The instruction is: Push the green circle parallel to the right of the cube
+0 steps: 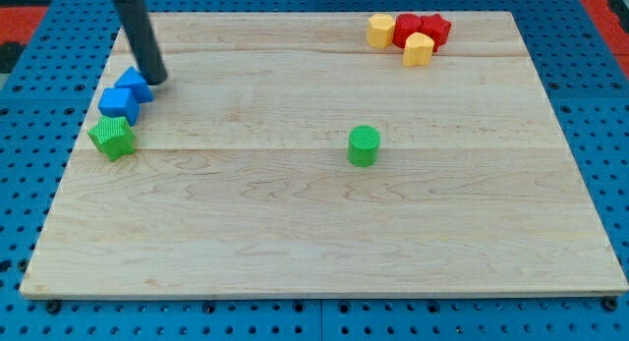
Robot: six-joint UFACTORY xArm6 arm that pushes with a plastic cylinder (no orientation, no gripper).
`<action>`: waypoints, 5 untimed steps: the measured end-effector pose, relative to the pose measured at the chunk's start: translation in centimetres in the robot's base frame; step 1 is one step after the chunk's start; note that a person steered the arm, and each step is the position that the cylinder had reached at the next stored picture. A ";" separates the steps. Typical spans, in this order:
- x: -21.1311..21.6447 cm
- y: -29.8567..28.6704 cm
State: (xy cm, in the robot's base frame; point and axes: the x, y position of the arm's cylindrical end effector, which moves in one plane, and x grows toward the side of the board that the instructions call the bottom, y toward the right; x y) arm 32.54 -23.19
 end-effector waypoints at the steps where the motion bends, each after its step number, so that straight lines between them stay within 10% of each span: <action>1: -0.1 2.7; 4: 7.7 38.0; 5: 10.2 36.6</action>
State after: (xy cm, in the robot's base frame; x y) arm 42.69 13.44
